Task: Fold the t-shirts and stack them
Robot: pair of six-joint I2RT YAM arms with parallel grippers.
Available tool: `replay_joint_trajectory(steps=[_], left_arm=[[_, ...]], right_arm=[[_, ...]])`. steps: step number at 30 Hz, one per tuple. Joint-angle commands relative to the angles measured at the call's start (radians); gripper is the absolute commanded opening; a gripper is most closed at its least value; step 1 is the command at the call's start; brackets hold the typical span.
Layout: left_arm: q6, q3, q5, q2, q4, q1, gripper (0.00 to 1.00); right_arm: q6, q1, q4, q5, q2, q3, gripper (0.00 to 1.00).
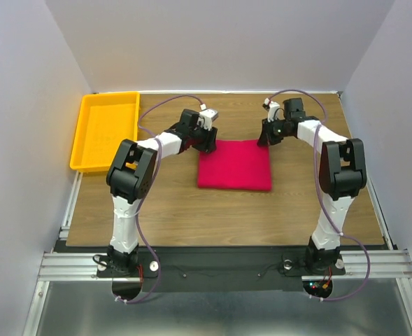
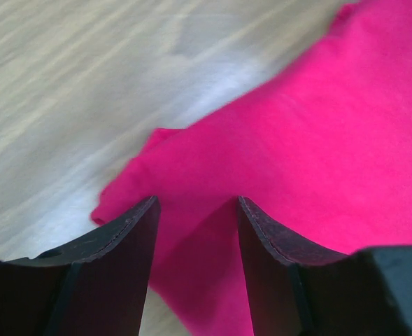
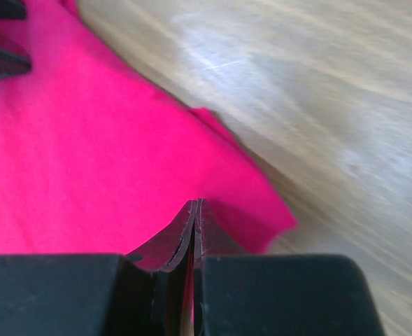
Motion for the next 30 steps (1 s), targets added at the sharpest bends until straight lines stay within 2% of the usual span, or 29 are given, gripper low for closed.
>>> replay_joint_trajectory(steps=[1,8,13,18,23,26,27,29,30], left_arm=[[-0.043,0.098,0.007,0.011,0.019,0.052,0.59],[-0.034,0.156,0.039,0.088,-0.009,0.068,0.60],[-0.035,0.147,0.062,0.085,0.012,0.066,0.61],[-0.035,0.075,-0.054,-0.045,0.086,0.074,0.63],[-0.015,-0.009,-0.153,-0.280,0.101,0.080,0.65],[-0.046,-0.052,-0.097,-0.403,0.026,0.080,0.67],[-0.085,-0.070,-0.066,-0.427,0.012,0.080,0.67],[-0.142,-0.159,0.040,-0.502,0.006,0.080,0.66],[-0.208,-0.195,0.075,-0.524,0.012,0.079,0.65]], right_arm=[[0.028,-0.028,0.018,0.066,0.026,0.051,0.04],[0.038,-0.036,0.018,0.146,0.086,0.060,0.02],[0.043,-0.042,0.015,0.180,0.099,0.067,0.01],[0.006,-0.044,0.010,0.183,0.006,0.065,0.02],[-0.064,-0.045,-0.006,0.152,-0.150,0.022,0.12],[-0.104,-0.045,-0.037,0.063,-0.261,-0.051,0.16],[-0.121,-0.045,-0.054,-0.048,-0.284,-0.096,0.18],[-0.188,-0.044,-0.139,-0.165,-0.328,-0.134,0.17],[-0.224,-0.045,-0.182,-0.293,-0.332,-0.148,0.17]])
